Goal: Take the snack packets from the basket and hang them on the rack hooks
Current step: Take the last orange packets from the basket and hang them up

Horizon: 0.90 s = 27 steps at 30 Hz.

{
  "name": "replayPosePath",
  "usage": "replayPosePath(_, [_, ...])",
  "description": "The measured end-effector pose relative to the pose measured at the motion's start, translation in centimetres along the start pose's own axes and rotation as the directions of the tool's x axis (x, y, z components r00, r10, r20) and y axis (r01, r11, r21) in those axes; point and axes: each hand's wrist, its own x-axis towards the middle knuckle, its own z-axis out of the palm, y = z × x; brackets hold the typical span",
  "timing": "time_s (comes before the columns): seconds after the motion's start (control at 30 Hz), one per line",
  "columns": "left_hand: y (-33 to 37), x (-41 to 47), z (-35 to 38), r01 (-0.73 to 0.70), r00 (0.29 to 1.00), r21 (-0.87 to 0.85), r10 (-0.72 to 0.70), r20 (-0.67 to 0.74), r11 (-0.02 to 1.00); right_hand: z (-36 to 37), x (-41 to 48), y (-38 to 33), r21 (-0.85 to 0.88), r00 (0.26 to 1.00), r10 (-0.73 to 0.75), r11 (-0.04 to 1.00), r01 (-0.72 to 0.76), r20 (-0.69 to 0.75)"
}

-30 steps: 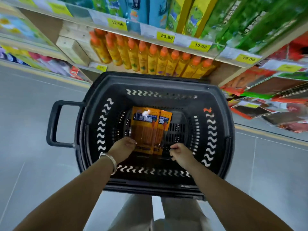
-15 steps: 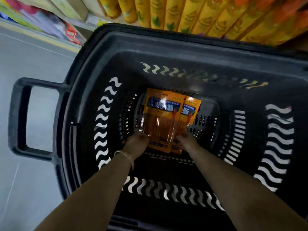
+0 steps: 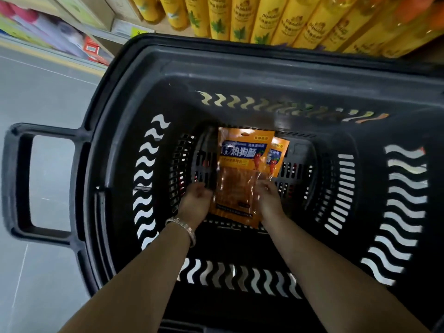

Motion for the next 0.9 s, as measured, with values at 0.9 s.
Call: replayPosePath(0.9, [1.9,0.2,-1.1,-0.143,0.983,0.0,0.142,-0.115,0.99,-2.6,5.3,-0.7,-0.122,0.99,-0.008,0.992,-0.009,-0.138])
